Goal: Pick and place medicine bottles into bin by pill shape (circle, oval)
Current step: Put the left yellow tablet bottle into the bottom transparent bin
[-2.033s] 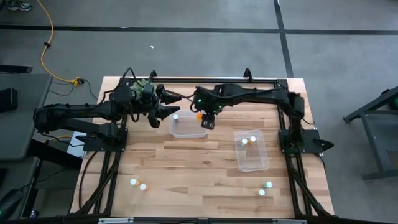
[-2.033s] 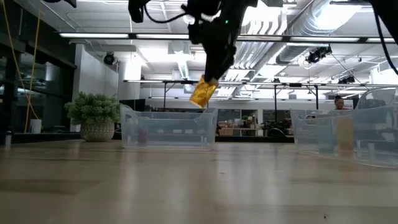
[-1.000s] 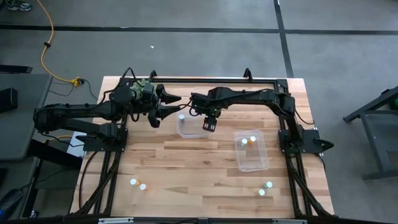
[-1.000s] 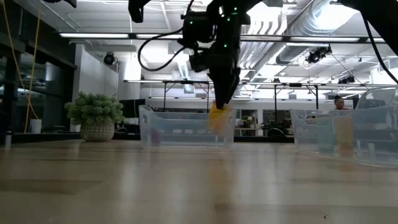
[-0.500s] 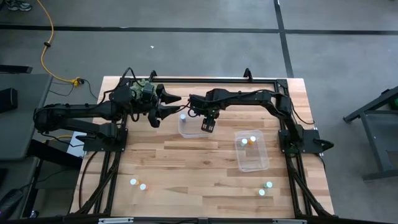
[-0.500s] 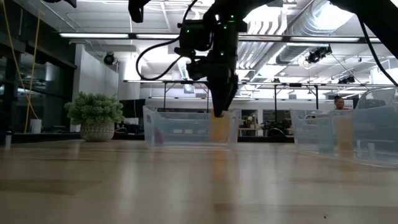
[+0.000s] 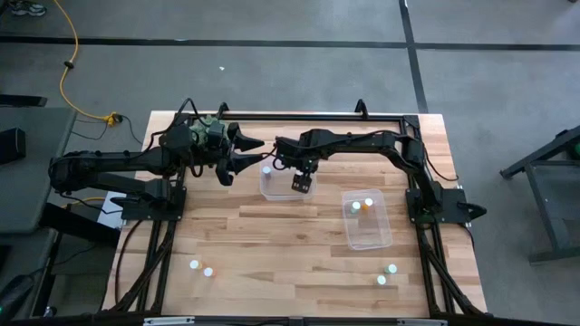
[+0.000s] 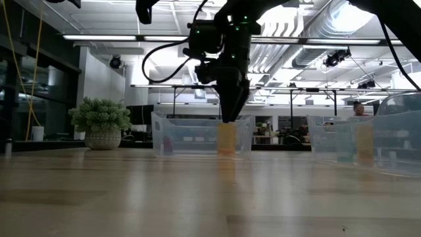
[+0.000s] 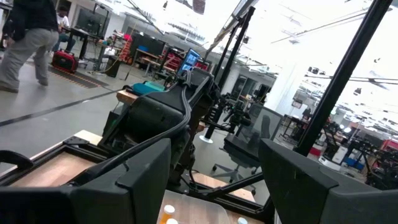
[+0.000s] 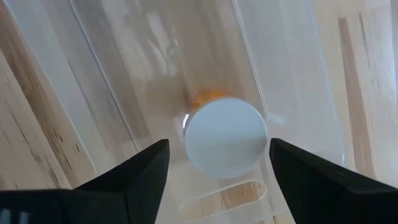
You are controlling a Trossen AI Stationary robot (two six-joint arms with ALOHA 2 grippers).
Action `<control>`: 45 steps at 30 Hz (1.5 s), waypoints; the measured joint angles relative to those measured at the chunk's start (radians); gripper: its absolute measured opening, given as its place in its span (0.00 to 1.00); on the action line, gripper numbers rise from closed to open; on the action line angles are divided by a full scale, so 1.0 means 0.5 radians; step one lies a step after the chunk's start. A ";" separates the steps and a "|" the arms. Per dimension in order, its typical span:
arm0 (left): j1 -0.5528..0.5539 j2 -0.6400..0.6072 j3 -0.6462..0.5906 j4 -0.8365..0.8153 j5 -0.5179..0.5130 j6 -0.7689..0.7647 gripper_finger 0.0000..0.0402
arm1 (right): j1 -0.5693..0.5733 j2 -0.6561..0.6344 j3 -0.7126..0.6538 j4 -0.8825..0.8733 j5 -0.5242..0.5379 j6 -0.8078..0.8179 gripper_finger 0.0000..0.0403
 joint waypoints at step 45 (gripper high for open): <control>0.000 0.000 0.000 -0.134 -0.053 0.455 0.58 | 0.085 -2.156 -2.108 2.851 -0.273 0.115 0.68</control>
